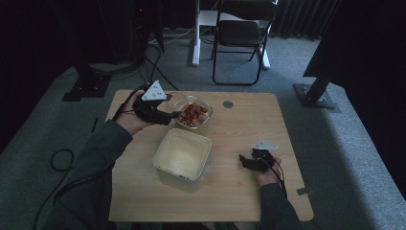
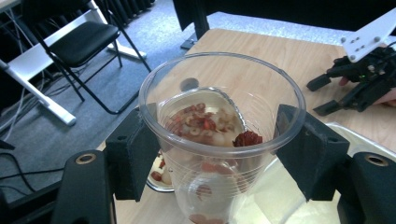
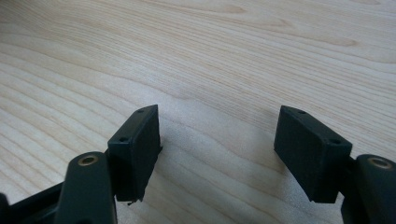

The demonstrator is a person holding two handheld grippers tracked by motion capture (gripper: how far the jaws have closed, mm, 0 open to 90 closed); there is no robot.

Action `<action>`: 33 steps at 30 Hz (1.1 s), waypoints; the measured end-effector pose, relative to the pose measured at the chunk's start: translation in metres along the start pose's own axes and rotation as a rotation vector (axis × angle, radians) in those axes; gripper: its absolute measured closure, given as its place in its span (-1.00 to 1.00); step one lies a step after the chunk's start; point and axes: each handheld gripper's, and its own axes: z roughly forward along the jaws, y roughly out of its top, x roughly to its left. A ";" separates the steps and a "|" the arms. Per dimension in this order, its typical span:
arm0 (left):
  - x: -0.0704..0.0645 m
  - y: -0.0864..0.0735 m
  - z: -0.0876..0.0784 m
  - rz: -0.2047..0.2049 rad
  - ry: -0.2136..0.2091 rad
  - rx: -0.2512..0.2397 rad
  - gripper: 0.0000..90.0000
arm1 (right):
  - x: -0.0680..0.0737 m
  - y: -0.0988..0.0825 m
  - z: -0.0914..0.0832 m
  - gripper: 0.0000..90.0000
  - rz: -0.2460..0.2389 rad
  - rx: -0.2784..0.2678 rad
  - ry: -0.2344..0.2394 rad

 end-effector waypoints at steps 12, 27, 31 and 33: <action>-0.002 -0.003 -0.010 -0.043 -0.111 -0.031 -0.29 | 0.000 0.000 0.000 -0.31 0.000 0.000 0.000; -0.018 0.004 -0.019 0.013 -0.324 -0.087 -0.29 | 0.000 0.000 0.000 -0.31 0.000 0.000 0.000; -0.022 0.005 -0.019 0.030 -0.373 -0.075 -0.29 | 0.000 0.000 0.000 -0.31 0.000 0.000 0.000; -0.024 0.005 -0.018 0.045 -0.403 -0.063 -0.29 | 0.000 0.000 0.000 -0.31 0.002 0.001 0.000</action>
